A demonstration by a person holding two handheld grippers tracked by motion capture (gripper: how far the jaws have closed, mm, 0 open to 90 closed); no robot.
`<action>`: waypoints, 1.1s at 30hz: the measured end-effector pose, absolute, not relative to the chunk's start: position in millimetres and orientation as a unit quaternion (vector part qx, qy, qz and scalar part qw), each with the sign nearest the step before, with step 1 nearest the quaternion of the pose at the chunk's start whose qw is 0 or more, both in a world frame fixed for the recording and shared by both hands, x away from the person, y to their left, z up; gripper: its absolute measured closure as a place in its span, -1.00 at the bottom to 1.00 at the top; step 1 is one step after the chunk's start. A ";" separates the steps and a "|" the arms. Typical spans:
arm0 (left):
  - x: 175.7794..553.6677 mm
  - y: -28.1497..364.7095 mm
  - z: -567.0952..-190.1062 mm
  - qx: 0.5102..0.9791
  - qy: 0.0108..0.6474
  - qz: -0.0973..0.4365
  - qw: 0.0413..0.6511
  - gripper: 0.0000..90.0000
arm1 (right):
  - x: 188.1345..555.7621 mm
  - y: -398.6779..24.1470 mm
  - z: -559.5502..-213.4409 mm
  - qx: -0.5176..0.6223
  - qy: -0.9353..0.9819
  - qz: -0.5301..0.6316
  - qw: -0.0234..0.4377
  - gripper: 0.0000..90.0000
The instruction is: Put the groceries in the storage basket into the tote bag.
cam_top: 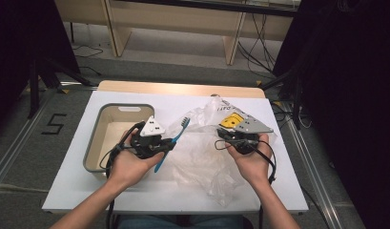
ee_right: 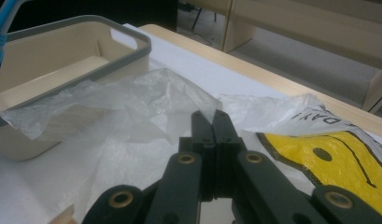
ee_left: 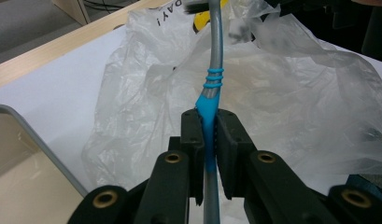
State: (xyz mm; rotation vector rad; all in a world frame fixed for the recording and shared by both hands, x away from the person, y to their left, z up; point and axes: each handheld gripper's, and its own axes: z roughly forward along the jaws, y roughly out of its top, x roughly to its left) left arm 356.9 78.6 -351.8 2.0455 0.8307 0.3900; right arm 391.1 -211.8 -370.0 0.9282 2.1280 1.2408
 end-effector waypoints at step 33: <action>356.6 48.7 -380.2 0.849 0.321 0.138 0.398 0.81 | 389.3 -211.6 -368.0 0.340 0.780 0.461 0.251 1.00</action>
